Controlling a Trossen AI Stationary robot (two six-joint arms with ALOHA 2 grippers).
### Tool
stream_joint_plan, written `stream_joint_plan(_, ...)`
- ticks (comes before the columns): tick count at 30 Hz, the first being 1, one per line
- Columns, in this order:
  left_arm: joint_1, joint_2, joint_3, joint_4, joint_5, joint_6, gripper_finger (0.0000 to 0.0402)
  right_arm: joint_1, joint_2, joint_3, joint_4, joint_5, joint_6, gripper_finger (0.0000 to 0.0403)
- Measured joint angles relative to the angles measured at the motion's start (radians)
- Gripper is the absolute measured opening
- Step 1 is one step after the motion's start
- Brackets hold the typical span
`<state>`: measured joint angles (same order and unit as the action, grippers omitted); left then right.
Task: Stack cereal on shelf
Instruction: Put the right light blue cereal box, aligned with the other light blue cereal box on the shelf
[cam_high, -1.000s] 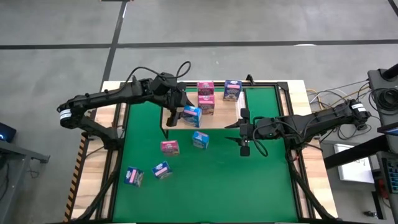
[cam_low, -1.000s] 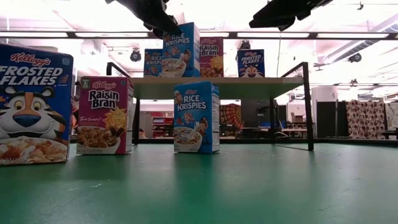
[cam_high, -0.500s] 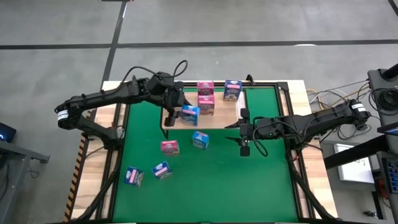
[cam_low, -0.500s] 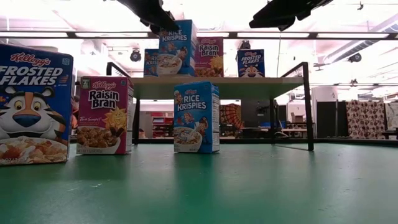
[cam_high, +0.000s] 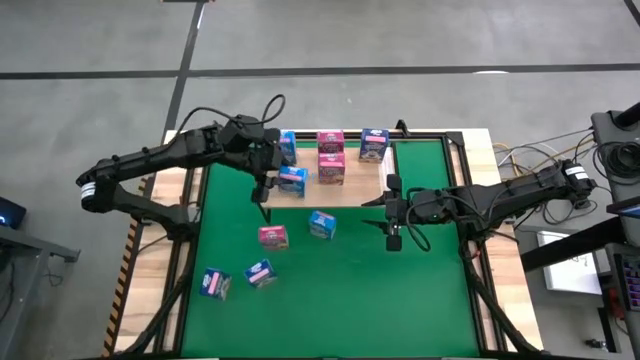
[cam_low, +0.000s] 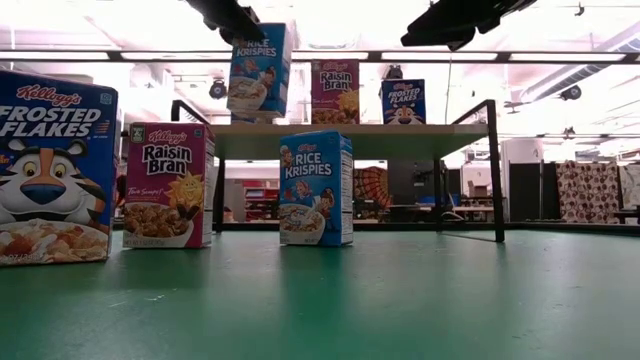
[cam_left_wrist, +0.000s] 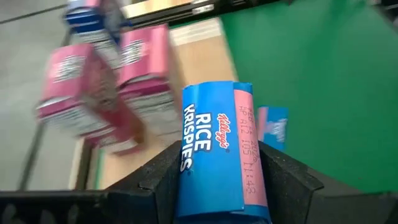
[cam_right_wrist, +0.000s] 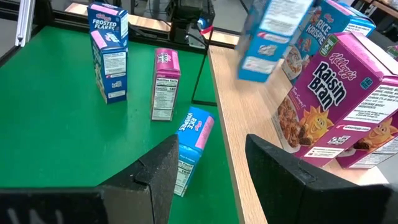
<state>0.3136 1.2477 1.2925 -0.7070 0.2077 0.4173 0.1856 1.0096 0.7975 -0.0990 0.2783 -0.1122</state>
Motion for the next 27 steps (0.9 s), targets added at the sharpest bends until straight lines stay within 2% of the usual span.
stream_joint_plan(10,0.069,-0.109,-0.127,0.091,-0.019,-0.040,0.0169,0.000,0.000,0.000,0.000,0.000,0.000,0.0176)
stream_joint_plan(15,0.093,-0.143,-0.192,0.150,-0.085,-0.095,0.0169,0.000,0.000,0.000,0.001,0.000,0.000,0.0176)
stream_joint_plan(18,0.095,-0.157,-0.225,0.183,-0.087,-0.109,0.0169,0.000,0.000,0.000,0.005,0.000,-0.002,0.0176)
stream_joint_plan(27,0.094,-0.154,-0.239,0.211,-0.087,-0.117,0.0169,0.000,0.000,0.000,0.005,0.000,-0.004,0.0176)
